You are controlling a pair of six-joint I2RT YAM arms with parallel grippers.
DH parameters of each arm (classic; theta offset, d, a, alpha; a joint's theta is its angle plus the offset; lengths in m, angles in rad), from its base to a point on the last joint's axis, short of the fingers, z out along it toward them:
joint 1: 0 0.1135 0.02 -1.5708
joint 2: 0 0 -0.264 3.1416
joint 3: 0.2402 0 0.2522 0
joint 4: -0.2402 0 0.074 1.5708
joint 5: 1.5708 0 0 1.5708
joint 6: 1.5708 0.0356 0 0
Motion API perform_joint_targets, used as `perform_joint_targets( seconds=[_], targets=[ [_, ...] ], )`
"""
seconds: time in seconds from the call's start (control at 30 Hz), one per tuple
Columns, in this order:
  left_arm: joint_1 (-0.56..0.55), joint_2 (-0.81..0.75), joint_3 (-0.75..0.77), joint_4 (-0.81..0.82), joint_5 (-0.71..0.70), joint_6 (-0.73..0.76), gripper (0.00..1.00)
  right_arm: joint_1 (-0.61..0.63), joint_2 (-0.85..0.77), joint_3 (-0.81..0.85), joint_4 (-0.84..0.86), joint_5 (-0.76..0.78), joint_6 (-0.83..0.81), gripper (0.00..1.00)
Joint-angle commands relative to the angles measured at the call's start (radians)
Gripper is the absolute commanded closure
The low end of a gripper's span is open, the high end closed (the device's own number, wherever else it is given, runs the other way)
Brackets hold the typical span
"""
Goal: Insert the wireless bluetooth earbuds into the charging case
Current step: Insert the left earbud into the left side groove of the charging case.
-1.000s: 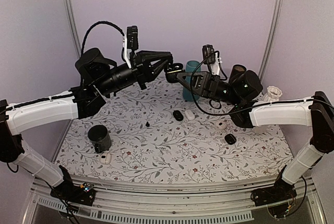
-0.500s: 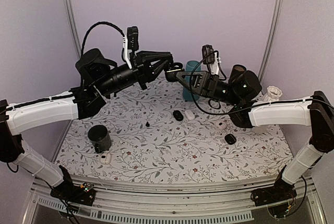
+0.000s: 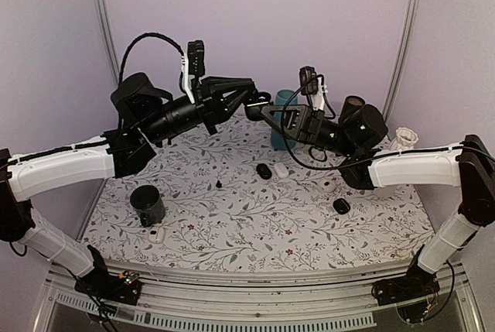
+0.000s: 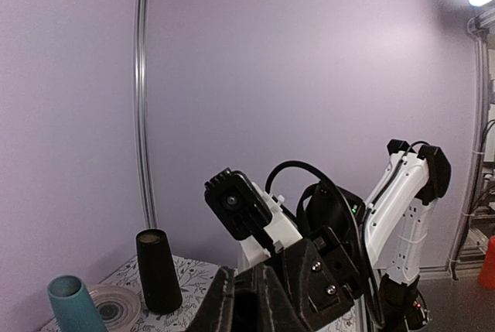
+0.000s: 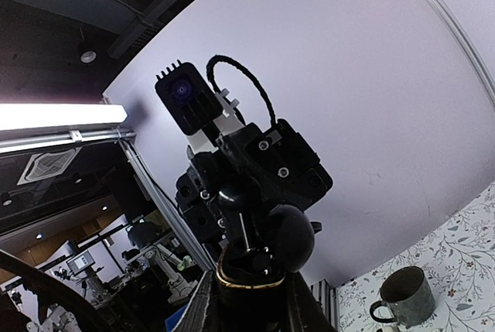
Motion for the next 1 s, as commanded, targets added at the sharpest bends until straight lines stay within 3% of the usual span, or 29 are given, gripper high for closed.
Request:
perform_joint_targets(
  seconds=[0.0, 0.63, 0.97],
  targets=[
    [-0.02, -0.01, -0.014, -0.05, 0.024, 0.013, 0.89, -0.007, -0.003, 0.033, 0.033, 0.028, -0.006, 0.97],
    [-0.02, 0.0, 0.02, -0.15, -0.02, 0.023, 0.88, -0.01, -0.051, 0.036, -0.116, 0.032, -0.13, 0.97],
    [-0.018, -0.035, 0.04, -0.192, -0.059, -0.007, 0.72, -0.011, -0.099, 0.013, -0.29, 0.059, -0.281, 0.97]
  ],
)
